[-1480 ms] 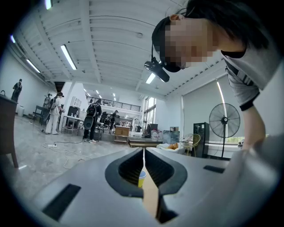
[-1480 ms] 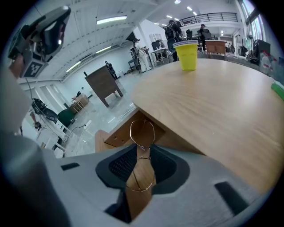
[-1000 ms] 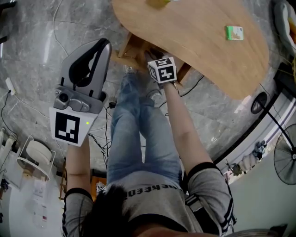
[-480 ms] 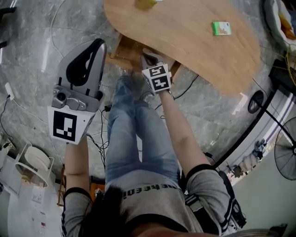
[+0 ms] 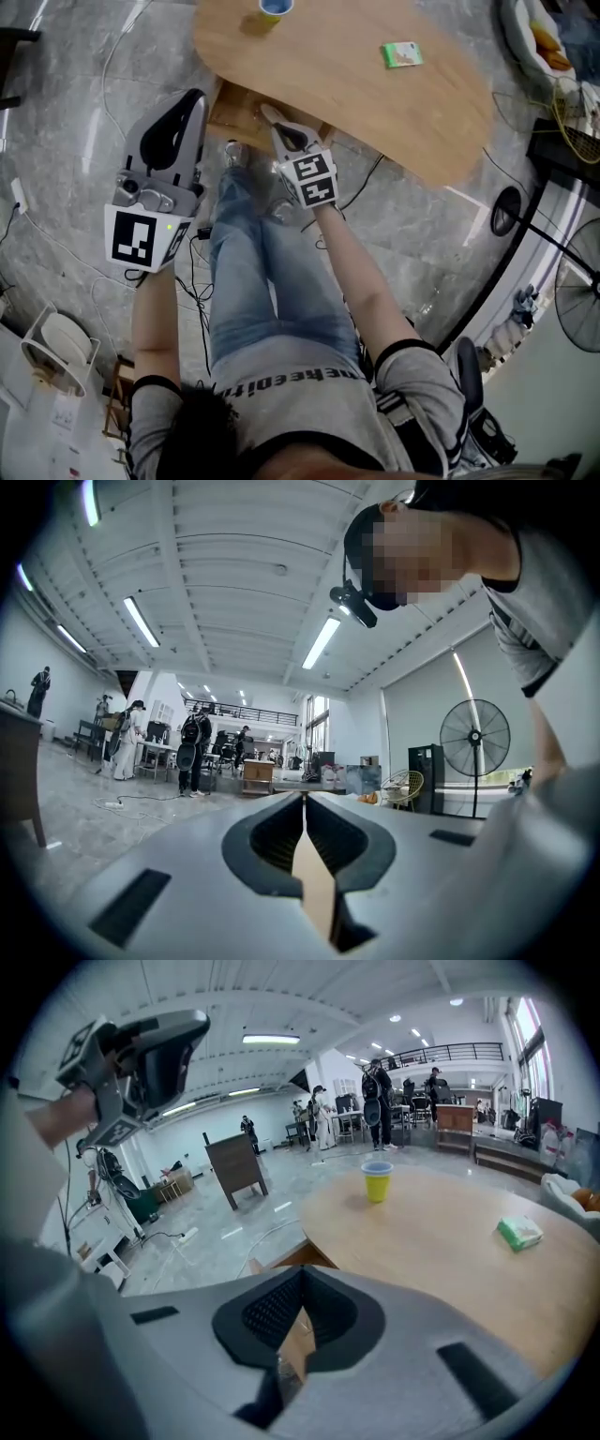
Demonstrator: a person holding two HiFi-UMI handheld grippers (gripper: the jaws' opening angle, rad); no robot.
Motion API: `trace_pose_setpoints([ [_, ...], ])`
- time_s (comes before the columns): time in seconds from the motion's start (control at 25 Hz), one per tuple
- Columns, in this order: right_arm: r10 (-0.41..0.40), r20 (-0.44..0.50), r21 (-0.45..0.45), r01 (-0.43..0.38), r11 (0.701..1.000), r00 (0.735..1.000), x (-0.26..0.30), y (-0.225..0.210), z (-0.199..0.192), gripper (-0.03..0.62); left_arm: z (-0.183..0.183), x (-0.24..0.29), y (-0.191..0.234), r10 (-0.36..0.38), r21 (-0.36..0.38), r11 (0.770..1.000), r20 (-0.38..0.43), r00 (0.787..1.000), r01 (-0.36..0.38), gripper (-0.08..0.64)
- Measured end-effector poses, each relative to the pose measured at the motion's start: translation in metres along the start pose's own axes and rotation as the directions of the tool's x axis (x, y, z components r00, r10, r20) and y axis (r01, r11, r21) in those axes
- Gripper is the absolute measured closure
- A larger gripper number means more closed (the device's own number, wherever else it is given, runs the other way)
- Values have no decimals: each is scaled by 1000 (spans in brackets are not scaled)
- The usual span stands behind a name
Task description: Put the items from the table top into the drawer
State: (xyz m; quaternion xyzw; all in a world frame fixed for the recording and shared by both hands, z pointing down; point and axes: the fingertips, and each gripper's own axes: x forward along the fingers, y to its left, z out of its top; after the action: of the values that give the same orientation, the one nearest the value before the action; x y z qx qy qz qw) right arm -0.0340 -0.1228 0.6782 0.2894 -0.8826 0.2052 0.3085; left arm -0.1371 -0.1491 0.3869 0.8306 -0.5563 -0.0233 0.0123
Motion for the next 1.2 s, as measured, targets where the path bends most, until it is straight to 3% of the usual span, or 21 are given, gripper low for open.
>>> trace_pose_setpoints([
  [0.28, -9, 120, -25, 12, 1000, 993, -90, 23, 40, 594, 42, -22, -40, 13, 19, 1000, 2, 1000, -13, 549],
  [0.64, -82, 249, -9, 87, 996, 965, -173, 62, 86, 594, 99, -51, -52, -15, 13, 1000, 34, 999, 14, 549],
  [0.96, -211, 382, 72, 199, 977, 900, -237, 111, 132, 594, 141, -90, -56, -118, 17, 993, 32, 993, 117, 549],
  [1.2, -301, 432, 119, 277, 954, 850, -285, 139, 146, 593, 171, -119, -69, -185, 27, 982, 36, 982, 184, 549],
])
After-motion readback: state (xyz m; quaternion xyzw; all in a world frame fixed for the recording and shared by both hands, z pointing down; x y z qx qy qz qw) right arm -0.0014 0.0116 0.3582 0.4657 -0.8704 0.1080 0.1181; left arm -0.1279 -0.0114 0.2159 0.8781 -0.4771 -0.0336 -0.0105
